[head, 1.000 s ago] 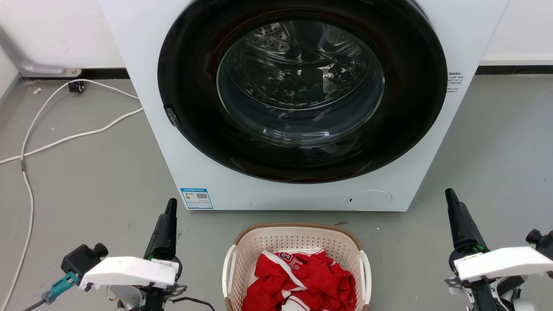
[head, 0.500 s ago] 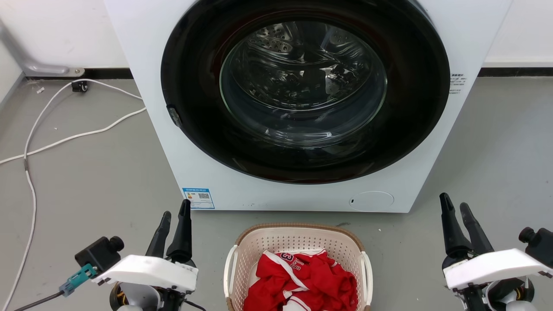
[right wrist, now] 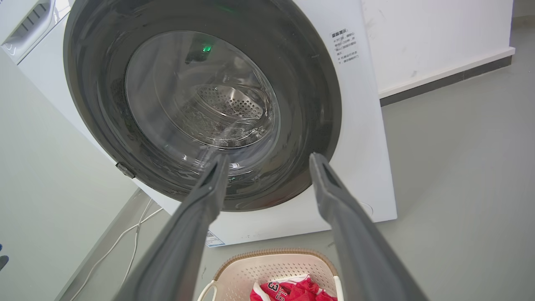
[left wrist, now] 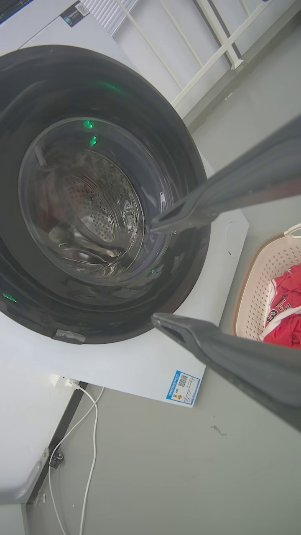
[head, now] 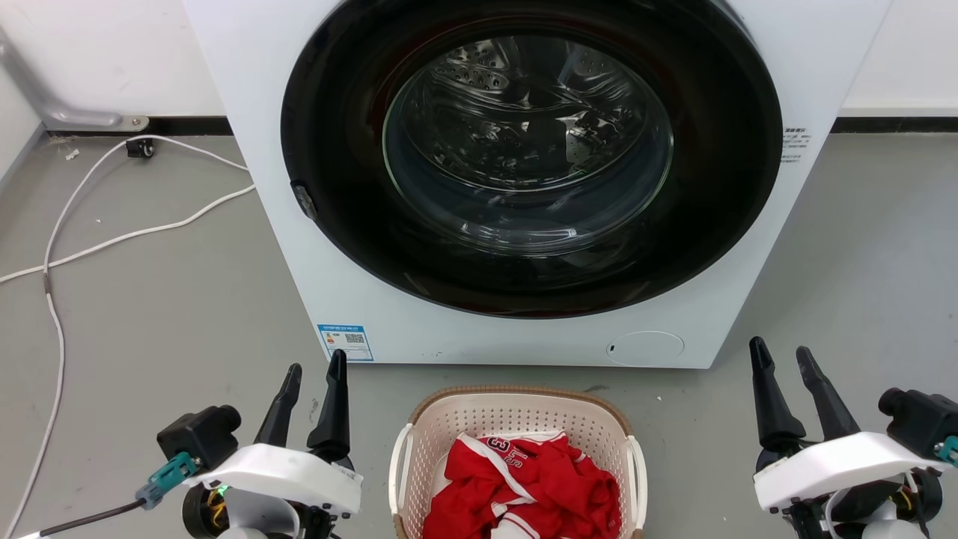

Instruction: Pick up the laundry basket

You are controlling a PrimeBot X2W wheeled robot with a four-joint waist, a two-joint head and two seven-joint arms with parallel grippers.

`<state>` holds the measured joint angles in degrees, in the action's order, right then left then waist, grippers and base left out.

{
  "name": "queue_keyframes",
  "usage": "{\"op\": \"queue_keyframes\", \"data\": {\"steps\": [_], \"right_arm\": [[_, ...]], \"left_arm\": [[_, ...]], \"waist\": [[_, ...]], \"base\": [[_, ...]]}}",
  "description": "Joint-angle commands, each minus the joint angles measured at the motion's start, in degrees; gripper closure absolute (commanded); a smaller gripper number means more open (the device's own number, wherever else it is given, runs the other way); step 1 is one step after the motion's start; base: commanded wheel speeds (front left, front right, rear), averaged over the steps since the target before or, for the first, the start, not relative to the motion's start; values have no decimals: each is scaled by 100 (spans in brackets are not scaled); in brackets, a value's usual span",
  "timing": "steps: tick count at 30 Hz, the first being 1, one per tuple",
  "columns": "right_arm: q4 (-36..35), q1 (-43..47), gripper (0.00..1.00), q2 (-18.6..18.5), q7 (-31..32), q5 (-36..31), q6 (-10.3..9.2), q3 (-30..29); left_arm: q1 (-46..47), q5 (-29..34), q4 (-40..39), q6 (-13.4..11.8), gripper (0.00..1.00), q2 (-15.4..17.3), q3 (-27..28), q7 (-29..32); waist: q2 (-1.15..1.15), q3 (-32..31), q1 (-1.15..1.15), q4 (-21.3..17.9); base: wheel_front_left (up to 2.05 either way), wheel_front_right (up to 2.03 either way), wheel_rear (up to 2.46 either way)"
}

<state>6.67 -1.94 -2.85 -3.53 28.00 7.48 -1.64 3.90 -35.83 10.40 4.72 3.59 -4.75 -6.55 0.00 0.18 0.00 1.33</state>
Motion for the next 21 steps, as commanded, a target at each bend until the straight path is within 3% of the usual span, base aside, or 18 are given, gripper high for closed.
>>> {"op": "queue_keyframes", "data": {"steps": [1,21], "right_arm": [[-97,8,0,-11,-33,-209,1,15],[-232,128,0,-9,-146,-1548,1,94]], "left_arm": [[89,180,-46,-28,0,53,-30,-62],[152,1414,3,-195,0,94,-270,-375]], "waist": [[0,1,0,2],[0,4,0,46]], "base": [[0,0,0],[0,0,0]]}}
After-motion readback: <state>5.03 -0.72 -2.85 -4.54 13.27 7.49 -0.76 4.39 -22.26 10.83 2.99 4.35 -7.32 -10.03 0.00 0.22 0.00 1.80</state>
